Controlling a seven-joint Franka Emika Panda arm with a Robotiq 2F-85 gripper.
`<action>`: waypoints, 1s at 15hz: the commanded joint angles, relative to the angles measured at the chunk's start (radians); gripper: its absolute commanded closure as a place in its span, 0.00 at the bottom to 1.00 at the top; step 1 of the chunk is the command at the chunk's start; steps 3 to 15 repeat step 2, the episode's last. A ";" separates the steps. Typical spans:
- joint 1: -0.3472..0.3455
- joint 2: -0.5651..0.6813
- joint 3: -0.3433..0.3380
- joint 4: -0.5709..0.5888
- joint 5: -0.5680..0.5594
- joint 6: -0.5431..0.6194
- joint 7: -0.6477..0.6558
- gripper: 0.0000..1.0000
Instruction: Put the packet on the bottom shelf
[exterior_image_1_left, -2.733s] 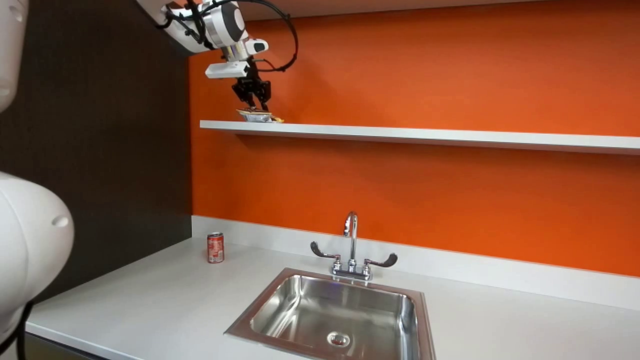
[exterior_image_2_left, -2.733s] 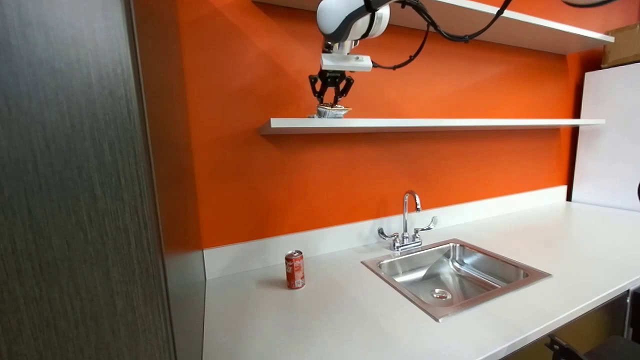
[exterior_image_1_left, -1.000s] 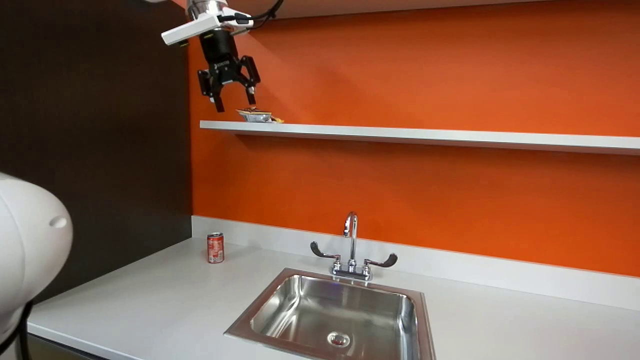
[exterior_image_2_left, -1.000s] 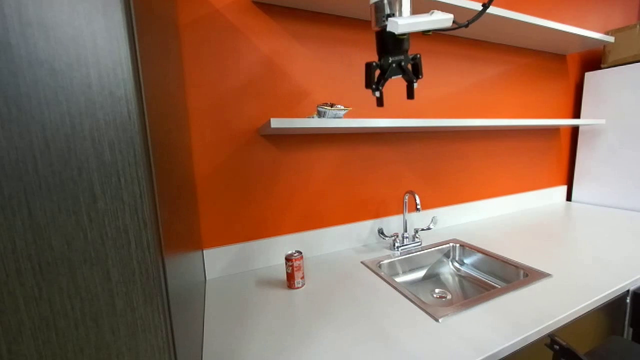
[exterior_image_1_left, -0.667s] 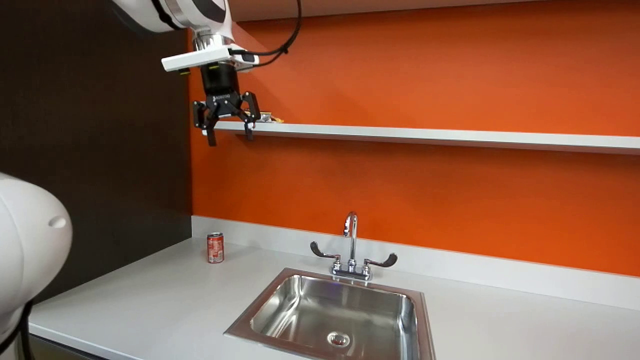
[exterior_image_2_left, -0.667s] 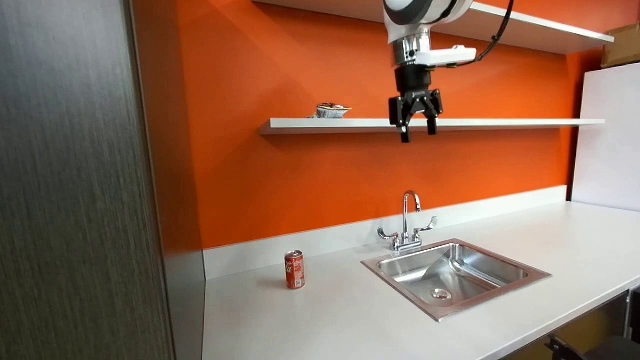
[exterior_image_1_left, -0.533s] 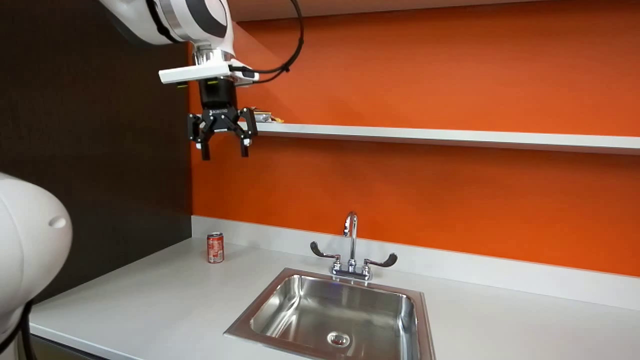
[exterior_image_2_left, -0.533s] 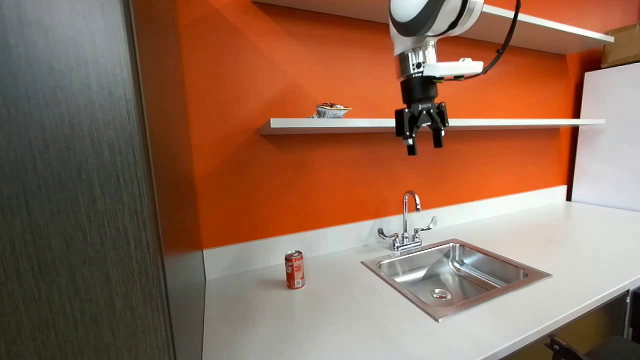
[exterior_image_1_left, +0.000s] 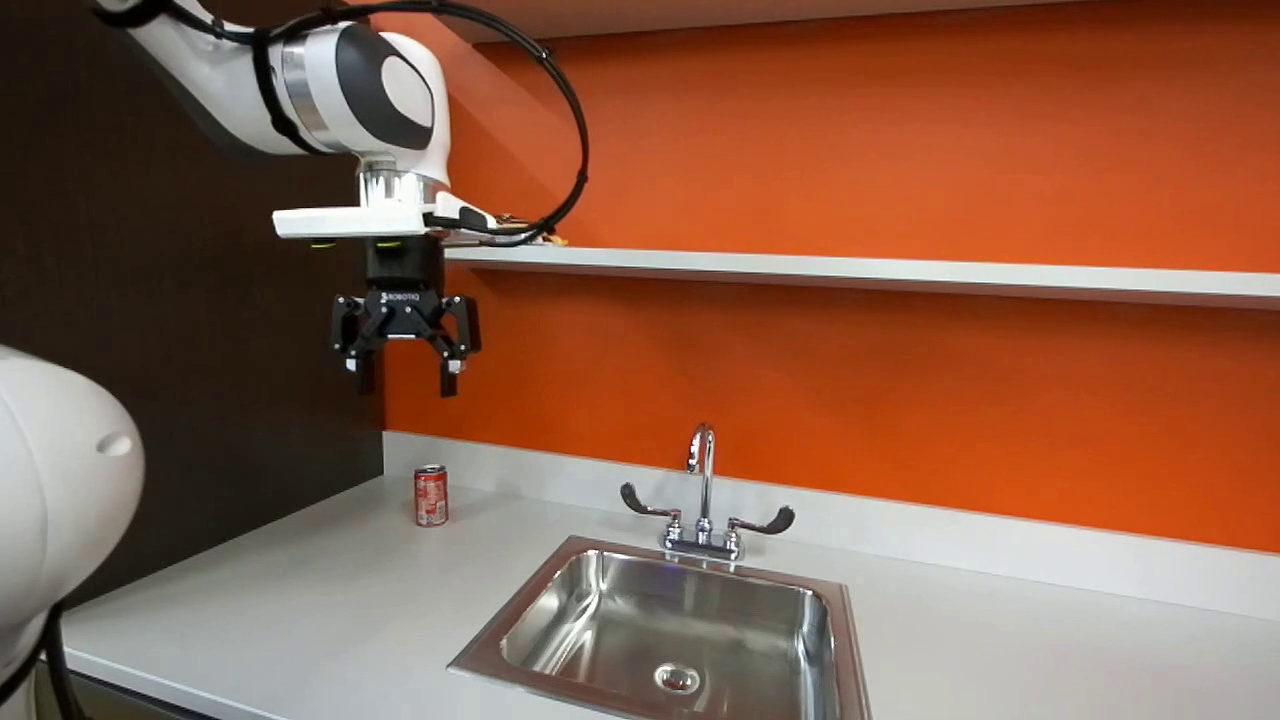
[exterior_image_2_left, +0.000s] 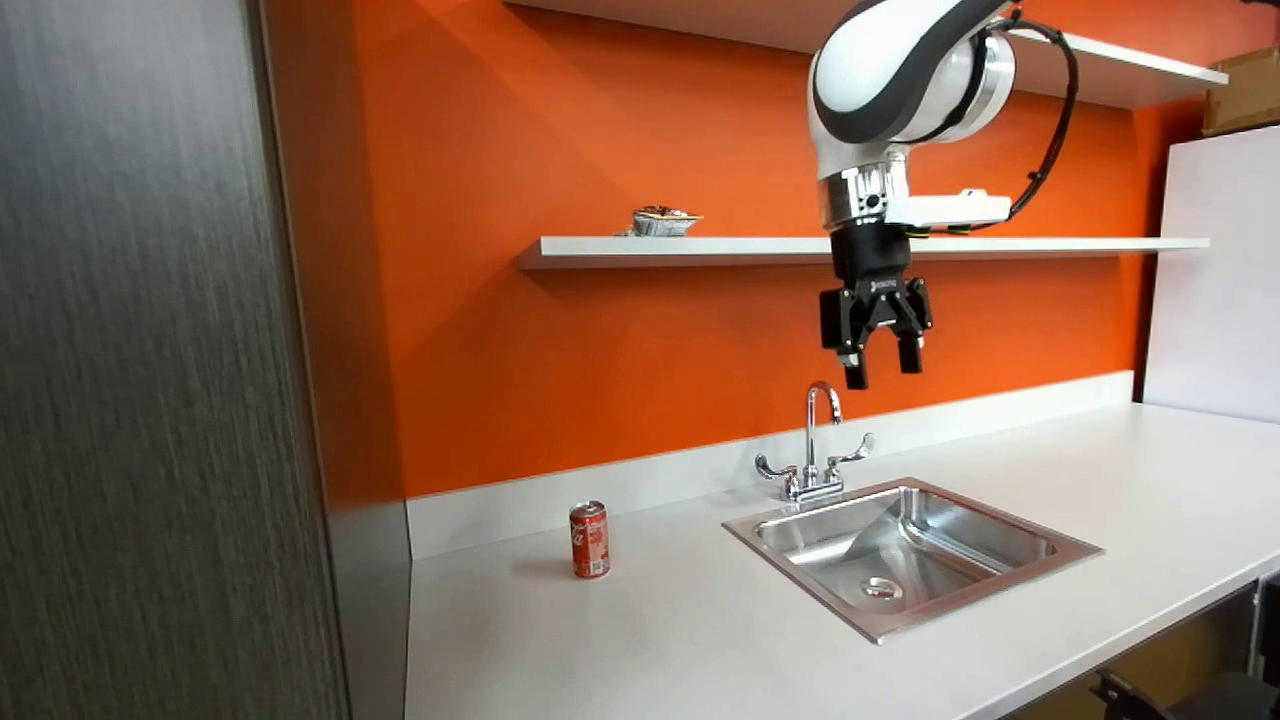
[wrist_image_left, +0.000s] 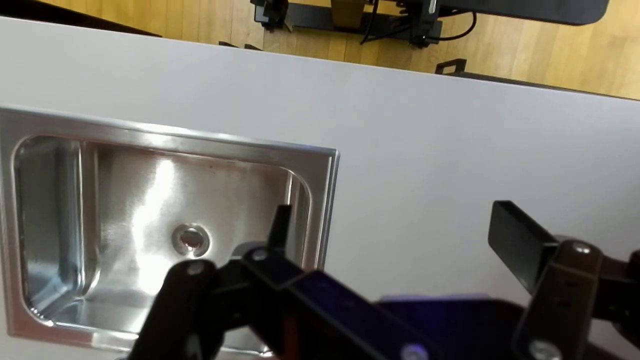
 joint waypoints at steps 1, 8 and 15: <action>-0.020 -0.004 0.019 -0.008 0.009 0.001 -0.008 0.00; -0.020 -0.006 0.019 -0.012 0.009 0.002 -0.008 0.00; -0.020 -0.006 0.019 -0.012 0.009 0.002 -0.008 0.00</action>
